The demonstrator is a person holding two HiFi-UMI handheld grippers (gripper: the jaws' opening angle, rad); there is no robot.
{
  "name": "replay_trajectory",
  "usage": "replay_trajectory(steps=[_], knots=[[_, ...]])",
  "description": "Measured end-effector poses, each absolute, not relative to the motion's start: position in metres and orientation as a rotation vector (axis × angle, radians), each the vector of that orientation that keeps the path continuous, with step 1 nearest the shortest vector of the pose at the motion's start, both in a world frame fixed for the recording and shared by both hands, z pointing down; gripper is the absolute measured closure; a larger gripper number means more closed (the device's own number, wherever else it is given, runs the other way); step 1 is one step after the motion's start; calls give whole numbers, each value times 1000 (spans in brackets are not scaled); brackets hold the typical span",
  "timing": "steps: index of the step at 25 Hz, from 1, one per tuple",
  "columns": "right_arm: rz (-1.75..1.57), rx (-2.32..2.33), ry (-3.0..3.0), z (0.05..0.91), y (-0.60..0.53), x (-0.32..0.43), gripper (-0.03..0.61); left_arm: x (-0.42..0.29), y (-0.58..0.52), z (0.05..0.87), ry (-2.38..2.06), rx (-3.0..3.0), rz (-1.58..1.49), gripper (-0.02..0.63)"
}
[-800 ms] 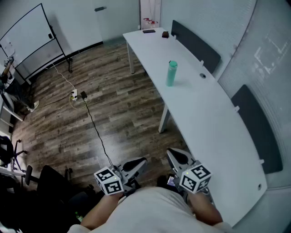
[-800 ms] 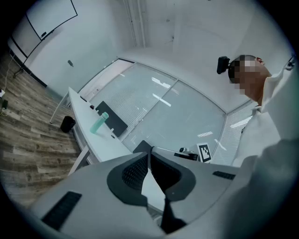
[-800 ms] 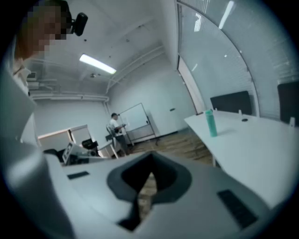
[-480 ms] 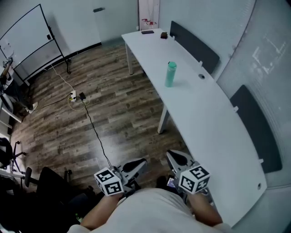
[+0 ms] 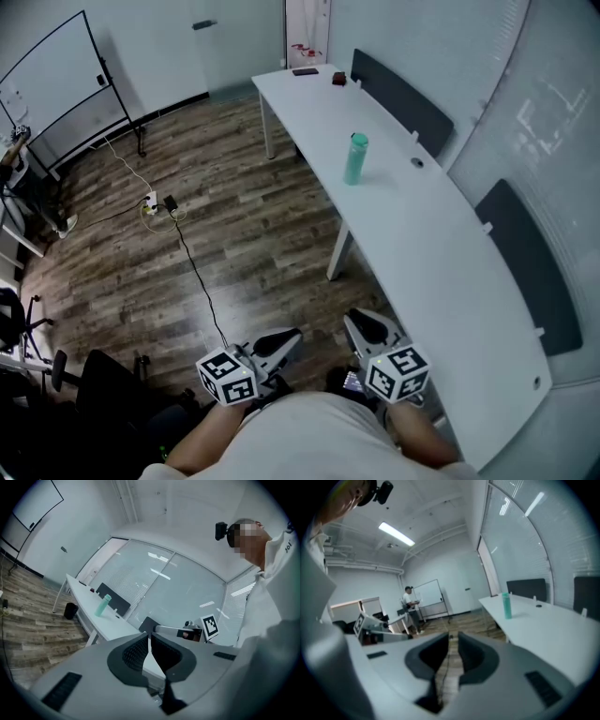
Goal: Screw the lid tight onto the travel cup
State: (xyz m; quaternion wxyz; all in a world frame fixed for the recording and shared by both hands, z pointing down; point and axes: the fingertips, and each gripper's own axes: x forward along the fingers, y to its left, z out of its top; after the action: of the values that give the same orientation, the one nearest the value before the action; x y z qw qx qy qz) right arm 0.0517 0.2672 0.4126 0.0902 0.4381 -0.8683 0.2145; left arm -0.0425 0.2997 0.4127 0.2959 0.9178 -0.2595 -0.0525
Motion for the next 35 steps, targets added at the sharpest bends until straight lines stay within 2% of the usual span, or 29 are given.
replay_trajectory(steps=[3, 15, 21, 28, 31, 35], knots=[[654, 1301, -2577, 418, 269, 40, 486, -53, 299, 413, -699, 2450, -124, 575], [664, 1366, -2568, 424, 263, -2, 451, -103, 294, 416, -697, 2459, -128, 569], [615, 1396, -2526, 426, 263, -15, 423, -121, 293, 421, -723, 2470, -104, 512], [453, 1278, -2540, 421, 264, -38, 429, -129, 291, 420, -728, 2494, -97, 511], [466, 1183, -2572, 422, 266, -52, 455, -136, 290, 420, -733, 2496, -98, 511], [503, 1192, -2587, 422, 267, -59, 459, -143, 291, 421, -734, 2491, -101, 512]])
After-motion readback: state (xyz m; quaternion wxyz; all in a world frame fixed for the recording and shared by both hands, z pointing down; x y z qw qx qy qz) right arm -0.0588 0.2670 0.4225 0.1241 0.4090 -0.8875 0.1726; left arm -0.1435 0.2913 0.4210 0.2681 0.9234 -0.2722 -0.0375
